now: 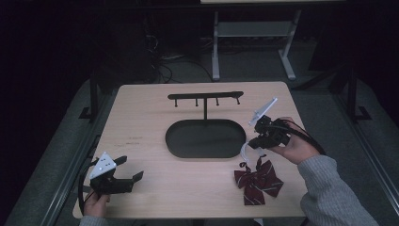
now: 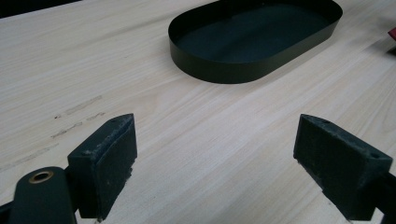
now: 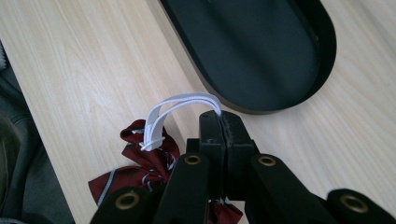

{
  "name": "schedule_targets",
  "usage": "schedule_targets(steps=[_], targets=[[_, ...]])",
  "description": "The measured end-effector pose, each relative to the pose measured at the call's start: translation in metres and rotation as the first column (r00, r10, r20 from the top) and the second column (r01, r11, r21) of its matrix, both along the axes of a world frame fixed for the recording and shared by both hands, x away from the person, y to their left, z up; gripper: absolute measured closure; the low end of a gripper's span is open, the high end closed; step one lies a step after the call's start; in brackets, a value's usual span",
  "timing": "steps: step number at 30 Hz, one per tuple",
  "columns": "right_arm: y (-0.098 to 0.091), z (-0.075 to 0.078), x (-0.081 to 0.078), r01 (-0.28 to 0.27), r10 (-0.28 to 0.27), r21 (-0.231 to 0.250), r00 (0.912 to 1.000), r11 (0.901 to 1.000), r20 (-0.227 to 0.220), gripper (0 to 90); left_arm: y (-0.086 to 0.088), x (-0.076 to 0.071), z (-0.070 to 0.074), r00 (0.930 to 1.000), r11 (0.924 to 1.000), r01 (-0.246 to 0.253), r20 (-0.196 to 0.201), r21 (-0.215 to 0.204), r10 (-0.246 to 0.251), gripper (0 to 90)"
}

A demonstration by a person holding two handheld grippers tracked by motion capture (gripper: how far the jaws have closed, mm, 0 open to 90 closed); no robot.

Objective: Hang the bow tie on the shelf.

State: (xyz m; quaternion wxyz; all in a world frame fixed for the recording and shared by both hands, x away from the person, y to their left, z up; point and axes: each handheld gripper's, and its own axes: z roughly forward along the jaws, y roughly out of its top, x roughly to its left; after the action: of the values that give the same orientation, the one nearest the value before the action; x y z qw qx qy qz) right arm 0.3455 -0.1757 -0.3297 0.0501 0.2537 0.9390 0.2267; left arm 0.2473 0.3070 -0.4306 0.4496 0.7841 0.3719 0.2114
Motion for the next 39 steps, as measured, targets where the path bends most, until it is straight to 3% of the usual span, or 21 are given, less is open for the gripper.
schedule_targets(steps=[10,39], targets=[[0.006,0.014,0.004,-0.019,0.019,0.027,0.9998,0.9994,0.006,88.2,0.0,0.0,0.0,1.0,1.0,0.002,0.001,-0.001,-0.002,13.1],[0.029,0.043,0.021,-0.064,0.063,0.036,0.9975,0.9973,0.031,88.2,0.002,0.0,0.001,1.0,1.0,0.003,0.005,-0.005,-0.003,13.1]])
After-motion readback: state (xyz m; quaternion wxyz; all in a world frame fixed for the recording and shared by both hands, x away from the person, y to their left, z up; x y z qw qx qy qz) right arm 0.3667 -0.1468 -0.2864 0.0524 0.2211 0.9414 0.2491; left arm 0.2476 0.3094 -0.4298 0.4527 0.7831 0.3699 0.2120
